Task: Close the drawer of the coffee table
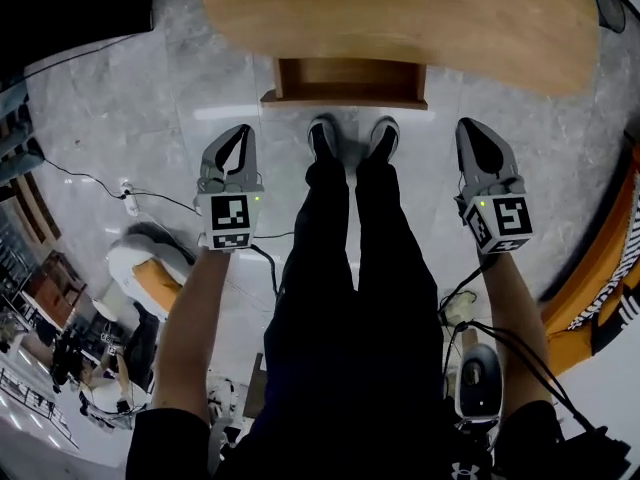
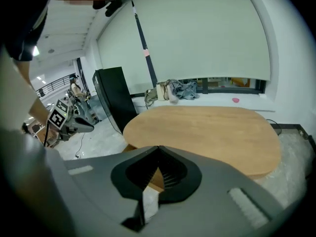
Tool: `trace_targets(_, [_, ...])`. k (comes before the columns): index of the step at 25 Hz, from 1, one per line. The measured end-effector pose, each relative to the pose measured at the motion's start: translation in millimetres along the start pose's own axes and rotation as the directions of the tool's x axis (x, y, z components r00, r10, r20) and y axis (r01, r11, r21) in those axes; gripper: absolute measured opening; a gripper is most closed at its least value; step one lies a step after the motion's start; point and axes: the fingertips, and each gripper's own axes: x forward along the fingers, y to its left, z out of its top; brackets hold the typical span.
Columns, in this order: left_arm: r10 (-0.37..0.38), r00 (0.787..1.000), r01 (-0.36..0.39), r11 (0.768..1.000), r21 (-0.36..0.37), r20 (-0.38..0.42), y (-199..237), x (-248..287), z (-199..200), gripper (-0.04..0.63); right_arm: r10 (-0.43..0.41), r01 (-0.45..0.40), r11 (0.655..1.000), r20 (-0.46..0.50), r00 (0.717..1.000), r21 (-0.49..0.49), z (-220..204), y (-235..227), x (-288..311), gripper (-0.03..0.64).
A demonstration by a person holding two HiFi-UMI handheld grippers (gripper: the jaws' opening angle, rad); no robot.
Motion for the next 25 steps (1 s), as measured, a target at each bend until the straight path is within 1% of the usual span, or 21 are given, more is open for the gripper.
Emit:
trace_targets(1, [-0.010, 1.000, 0.011, 1.000, 0.023, -0.005, -0.5, 7.1, -4.6, 0.008, -0.005, 0.005, 1.000, -0.014, 1.000, 0.008, -11.5, -0.2, 3.8, 0.003])
trace_targets(2, [-0.022, 1.000, 0.023, 0.999, 0.042, -0.012, -1.0, 14.1, -9.7, 0.027, -0.007, 0.008, 1.000, -0.028, 1.000, 0.011, -22.4, 0.1, 7.8, 0.003])
trace_targets(4, [-0.043, 0.999, 0.045, 0.996, 0.072, -0.030, -0.7, 28.1, -21.8, 0.044, -0.009, 0.010, 1.000, -0.048, 0.999, 0.007, -40.7, 0.7, 16.2, 0.005])
trace_targets(6, [-0.050, 0.997, 0.055, 0.994, 0.092, -0.058, 3.0, 41.5, -37.7, 0.090, -0.005, 0.005, 1.000, -0.056, 0.998, 0.006, -54.7, 0.5, 25.9, 0.015])
trace_targets(7, [-0.049, 0.996, 0.056, 0.994, 0.096, -0.073, 6.0, 47.6, -46.0, 0.102, 0.000, 0.000, 1.000, -0.057, 0.998, 0.008, -60.9, -0.2, 31.2, 0.023])
trace_targets(10, [-0.047, 0.992, 0.058, 0.994, 0.096, -0.115, 10.9, 65.2, -70.0, 0.115, 0.011, -0.010, 1.000, -0.072, 0.997, 0.009, -81.0, -8.6, 45.3, 0.056])
trace_targets(13, [-0.063, 0.987, 0.080, 0.991, 0.109, -0.150, 6.7, 82.7, -95.4, 0.129, 0.008, -0.008, 1.000, -0.106, 0.994, -0.003, -104.0, -21.3, 54.8, 0.103])
trace_targets(17, [-0.091, 0.976, 0.113, 0.988, 0.105, -0.196, 4.1, 104.4, -129.3, 0.181, 0.021, -0.022, 1.000, -0.136, 0.991, -0.002, -131.0, -26.6, 67.7, 0.162])
trace_targets(19, [-0.098, 0.971, 0.120, 0.989, 0.088, -0.219, 2.9, 114.4, -146.2, 0.195, 0.035, -0.039, 0.999, -0.160, 0.987, -0.023, -150.4, -23.5, 72.9, 0.193])
trace_targets(21, [-0.098, 0.967, 0.121, 0.989, 0.083, -0.237, 0.5, 124.3, -159.1, 0.199, 0.046, -0.059, 0.997, -0.201, 0.978, -0.059, -175.5, -19.7, 77.4, 0.247])
trace_targets(23, [-0.104, 0.962, 0.131, 0.987, 0.093, -0.252, -3.5, 134.0, -168.2, 0.209, 0.049, -0.069, 0.995, -0.234, 0.971, -0.077, -197.8, -18.8, 82.4, 0.261])
trace_targets(25, [-0.111, 0.955, 0.140, 0.986, 0.089, -0.273, -7.6, 144.1, -180.6, 0.215, 0.045, -0.065, 0.995, -0.245, 0.969, -0.076, -213.3, -22.4, 90.2, 0.262])
